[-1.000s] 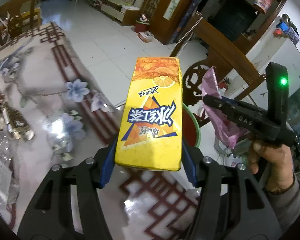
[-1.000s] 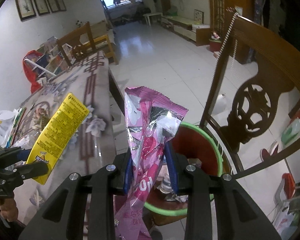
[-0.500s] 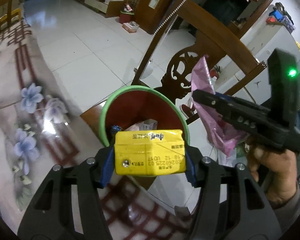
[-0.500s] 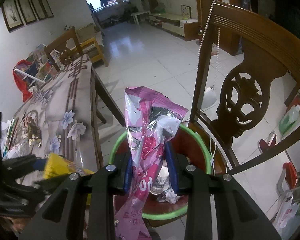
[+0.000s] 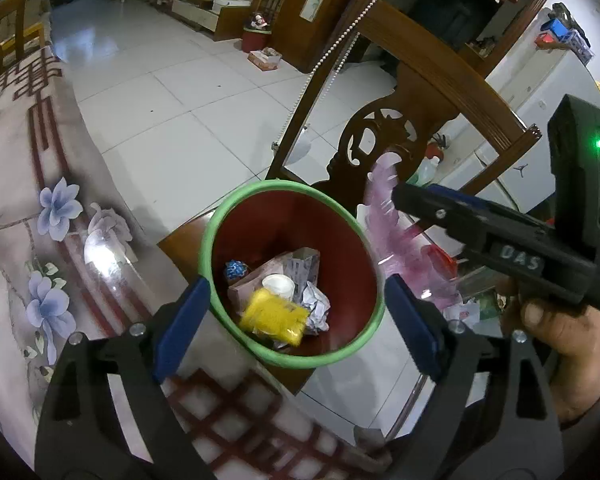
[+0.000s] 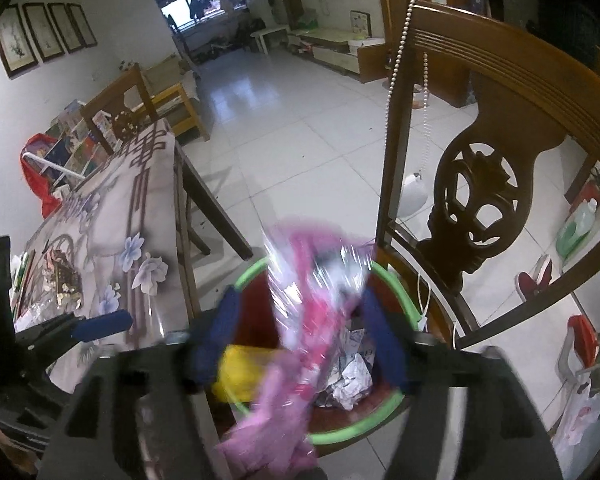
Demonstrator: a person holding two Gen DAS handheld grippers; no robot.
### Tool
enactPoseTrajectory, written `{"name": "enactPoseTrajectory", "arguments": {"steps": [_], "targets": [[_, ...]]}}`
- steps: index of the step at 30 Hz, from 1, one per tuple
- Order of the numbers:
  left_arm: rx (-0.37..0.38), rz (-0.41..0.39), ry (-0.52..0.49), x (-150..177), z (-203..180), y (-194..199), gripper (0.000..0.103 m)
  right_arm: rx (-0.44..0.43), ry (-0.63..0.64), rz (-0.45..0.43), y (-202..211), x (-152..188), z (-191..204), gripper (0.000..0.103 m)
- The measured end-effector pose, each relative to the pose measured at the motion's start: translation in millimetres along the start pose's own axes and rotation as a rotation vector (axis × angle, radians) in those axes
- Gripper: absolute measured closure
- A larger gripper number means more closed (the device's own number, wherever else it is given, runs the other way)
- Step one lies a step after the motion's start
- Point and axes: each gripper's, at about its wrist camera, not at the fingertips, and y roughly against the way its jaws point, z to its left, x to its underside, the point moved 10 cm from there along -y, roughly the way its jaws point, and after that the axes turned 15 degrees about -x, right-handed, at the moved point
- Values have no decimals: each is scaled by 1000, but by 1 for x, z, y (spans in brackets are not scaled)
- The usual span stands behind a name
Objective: Collect trash
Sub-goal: 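Carry both held items to the red bin and release them inside, then move both tools back over the table toward the bottle and wrapper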
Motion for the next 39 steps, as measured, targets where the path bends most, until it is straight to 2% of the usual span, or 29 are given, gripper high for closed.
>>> {"name": "enactPoseTrajectory", "arguments": {"steps": [2, 4, 10, 19, 27, 35, 39], "targets": [[-10, -3, -4, 2, 2, 1, 10, 5, -1, -6, 1, -1, 0, 20], [-16, -11, -7, 5, 4, 4, 8, 1, -3, -12, 1, -3, 1, 15], [-33, -7, 3, 14, 11, 10, 6, 1, 14, -11, 0, -4, 7, 9], [-63, -38, 27, 19, 28, 31, 6, 20, 38, -31, 4, -8, 16, 8], [-113, -118, 72, 29, 61, 76, 6, 11, 62, -27, 4, -7, 36, 8], [-180, -147, 135, 56, 117, 118, 6, -30, 117, -21, -2, -5, 80, 7], [-226, -160, 180, 76, 156, 139, 6, -86, 152, -8, -15, -1, 123, 7]]}}
